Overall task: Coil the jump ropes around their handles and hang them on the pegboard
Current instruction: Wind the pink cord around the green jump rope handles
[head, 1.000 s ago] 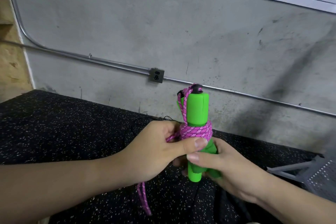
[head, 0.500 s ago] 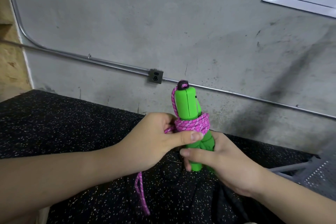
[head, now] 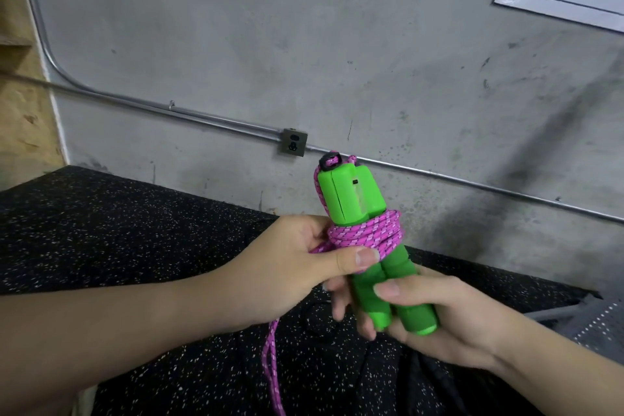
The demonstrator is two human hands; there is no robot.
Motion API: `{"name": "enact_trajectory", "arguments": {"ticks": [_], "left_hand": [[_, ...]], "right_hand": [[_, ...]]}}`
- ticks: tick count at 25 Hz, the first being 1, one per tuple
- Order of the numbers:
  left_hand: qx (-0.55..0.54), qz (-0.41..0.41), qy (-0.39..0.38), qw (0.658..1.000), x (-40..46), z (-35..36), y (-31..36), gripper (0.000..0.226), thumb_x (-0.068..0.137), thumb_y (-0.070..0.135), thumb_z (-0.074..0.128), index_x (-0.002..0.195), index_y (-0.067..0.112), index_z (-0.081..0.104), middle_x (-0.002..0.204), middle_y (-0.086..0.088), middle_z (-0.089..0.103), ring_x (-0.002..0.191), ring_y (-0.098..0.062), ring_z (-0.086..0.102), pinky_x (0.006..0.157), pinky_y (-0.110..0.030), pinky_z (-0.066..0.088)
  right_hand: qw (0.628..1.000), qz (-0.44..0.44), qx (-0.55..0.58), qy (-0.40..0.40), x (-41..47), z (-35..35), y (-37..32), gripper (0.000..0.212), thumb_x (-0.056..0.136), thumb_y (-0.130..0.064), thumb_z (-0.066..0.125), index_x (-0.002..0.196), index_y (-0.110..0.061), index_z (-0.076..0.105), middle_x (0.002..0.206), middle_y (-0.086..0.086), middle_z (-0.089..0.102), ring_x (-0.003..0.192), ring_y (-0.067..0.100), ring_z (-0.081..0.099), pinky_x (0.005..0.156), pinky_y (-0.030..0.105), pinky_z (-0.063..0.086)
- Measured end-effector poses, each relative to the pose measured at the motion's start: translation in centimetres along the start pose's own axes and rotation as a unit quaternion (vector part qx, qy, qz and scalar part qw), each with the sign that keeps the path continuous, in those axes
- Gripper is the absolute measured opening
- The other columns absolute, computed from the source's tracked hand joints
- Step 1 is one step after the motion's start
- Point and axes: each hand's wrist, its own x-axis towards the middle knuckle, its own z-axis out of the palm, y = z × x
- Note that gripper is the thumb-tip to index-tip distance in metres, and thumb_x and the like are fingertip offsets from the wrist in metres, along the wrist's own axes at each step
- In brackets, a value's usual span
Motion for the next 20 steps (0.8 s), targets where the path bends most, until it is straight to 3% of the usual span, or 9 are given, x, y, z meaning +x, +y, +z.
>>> {"name": "enact_trajectory", "arguments": {"ticks": [2,3,5,6,10,13,16,18,20], "left_hand": [[0.034,-0.011,0.001,0.999,-0.3,0.1,0.7,0.024,0.095,0.022,0.068,0.106,0.0,0.07,0.061,0.008,0.068,0.051,0.0,0.063,0.053,-0.005,0.046],[0.056,-0.011,0.001,0.998,-0.4,0.0,1.0,0.031,0.092,0.034,0.071,0.106,0.006,0.073,0.067,0.01,0.073,0.06,0.001,0.07,0.064,-0.011,0.054],[0.111,-0.016,0.015,0.994,-0.3,-0.4,1.0,0.058,0.077,0.069,0.074,0.104,0.018,0.079,0.091,-0.003,0.08,0.094,-0.02,0.076,0.095,-0.043,0.058],[0.121,-0.016,0.027,0.992,-0.2,-0.4,0.9,0.064,0.072,0.075,0.074,0.103,0.02,0.08,0.097,-0.006,0.08,0.102,-0.027,0.074,0.1,-0.052,0.054],[0.092,0.015,0.072,0.993,0.1,0.2,0.7,0.042,0.077,0.055,0.077,0.101,0.02,0.081,0.095,0.001,0.081,0.096,-0.015,0.076,0.097,-0.046,0.057],[0.088,0.019,0.105,0.99,0.2,0.4,0.1,0.049,0.079,0.06,0.08,0.099,0.015,0.081,0.097,-0.012,0.079,0.101,-0.033,0.074,0.096,-0.056,0.054],[0.04,0.015,0.101,0.994,0.2,0.0,0.0,0.038,0.084,0.041,0.077,0.104,0.009,0.079,0.097,-0.005,0.08,0.099,-0.024,0.076,0.094,-0.042,0.059],[0.027,0.028,0.07,0.997,0.0,0.1,0.1,0.028,0.089,0.024,0.071,0.107,0.003,0.076,0.079,0.005,0.079,0.073,-0.004,0.075,0.073,-0.016,0.057],[0.02,0.023,0.042,0.999,0.0,0.4,0.4,0.018,0.096,0.009,0.062,0.107,-0.003,0.069,0.053,0.015,0.065,0.044,0.008,0.057,0.049,0.0,0.04]], "right_hand": [[0.998,-0.011,-0.047,0.027,0.2,0.0,0.7,0.031,0.075,-0.024,0.082,0.101,-0.01,0.072,0.081,0.015,0.063,0.075,0.023,0.054,0.077,0.034,0.043],[0.995,-0.023,-0.072,0.058,0.3,0.1,1.0,0.024,0.075,-0.022,0.08,0.095,-0.012,0.072,0.073,0.011,0.06,0.072,0.025,0.053,0.075,0.036,0.042],[0.986,-0.048,-0.11,0.115,0.6,0.6,1.3,0.009,0.079,-0.019,0.075,0.086,-0.016,0.07,0.065,0.009,0.055,0.068,0.028,0.051,0.073,0.041,0.04],[0.982,-0.055,-0.123,0.135,0.7,0.8,1.3,0.004,0.081,-0.018,0.073,0.081,-0.017,0.068,0.064,0.01,0.054,0.066,0.028,0.05,0.071,0.041,0.04],[0.952,-0.075,-0.195,0.222,1.4,1.7,1.5,0.02,0.08,-0.024,0.068,0.063,-0.018,0.06,0.058,0.013,0.05,0.056,0.023,0.045,0.055,0.028,0.041],[0.947,-0.072,-0.171,0.262,2.6,2.2,2.1,0.023,0.077,-0.028,0.069,0.06,-0.016,0.057,0.057,0.01,0.048,0.052,0.021,0.044,0.053,0.031,0.038],[0.967,-0.038,-0.134,0.214,2.5,2.1,2.0,0.023,0.077,-0.034,0.075,0.072,-0.014,0.063,0.071,0.015,0.054,0.062,0.024,0.051,0.068,0.042,0.04],[0.992,-0.015,-0.047,0.117,1.6,1.5,1.4,0.034,0.076,-0.034,0.081,0.096,-0.009,0.068,0.091,0.02,0.062,0.083,0.031,0.06,0.078,0.044,0.046],[0.999,-0.005,0.041,0.001,0.7,1.1,0.6,0.051,0.078,-0.032,0.082,0.117,-0.004,0.064,0.11,0.025,0.063,0.096,0.038,0.063,0.083,0.043,0.049]]}}
